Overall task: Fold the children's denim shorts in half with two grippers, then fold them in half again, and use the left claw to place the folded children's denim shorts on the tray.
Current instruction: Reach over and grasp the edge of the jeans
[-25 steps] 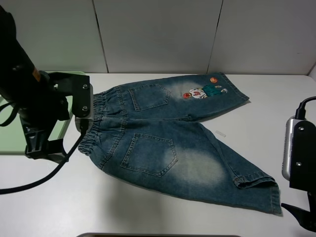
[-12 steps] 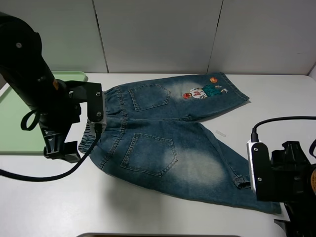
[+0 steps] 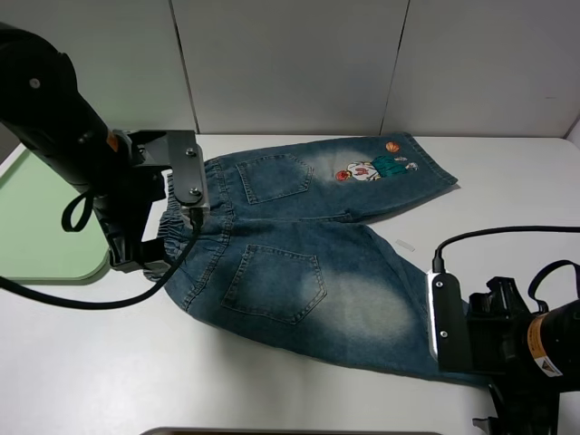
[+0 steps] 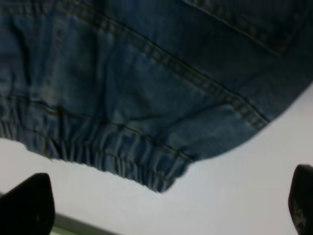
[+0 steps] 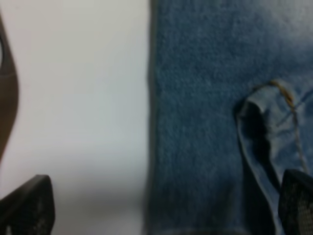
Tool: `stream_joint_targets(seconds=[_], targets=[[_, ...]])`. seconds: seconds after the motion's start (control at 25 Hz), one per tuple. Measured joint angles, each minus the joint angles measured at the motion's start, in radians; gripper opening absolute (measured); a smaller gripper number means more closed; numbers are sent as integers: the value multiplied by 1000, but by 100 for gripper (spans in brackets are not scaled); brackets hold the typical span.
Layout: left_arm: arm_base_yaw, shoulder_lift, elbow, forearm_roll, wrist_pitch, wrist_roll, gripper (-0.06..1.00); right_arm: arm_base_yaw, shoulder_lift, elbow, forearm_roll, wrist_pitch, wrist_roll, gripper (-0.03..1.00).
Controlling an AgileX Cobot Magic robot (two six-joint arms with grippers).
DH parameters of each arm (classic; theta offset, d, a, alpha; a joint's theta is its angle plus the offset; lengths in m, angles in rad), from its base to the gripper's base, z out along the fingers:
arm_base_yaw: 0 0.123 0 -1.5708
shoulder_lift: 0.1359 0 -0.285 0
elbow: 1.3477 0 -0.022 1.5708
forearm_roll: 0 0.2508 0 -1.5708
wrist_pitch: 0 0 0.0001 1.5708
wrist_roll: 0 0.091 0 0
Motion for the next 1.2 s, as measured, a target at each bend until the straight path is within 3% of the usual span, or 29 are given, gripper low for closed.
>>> stream_joint_targets(seconds=[0.4, 0.56, 1.2], targets=[[0, 0, 0, -1, -26, 0, 95, 0, 75, -1, 34, -23, 0, 69], [0, 0, 0, -41, -36, 0, 95, 0, 144, -2, 32, -35, 0, 69], [0, 1, 0, -73, -152, 3, 95, 0, 193, -3, -154, -38, 24, 69]])
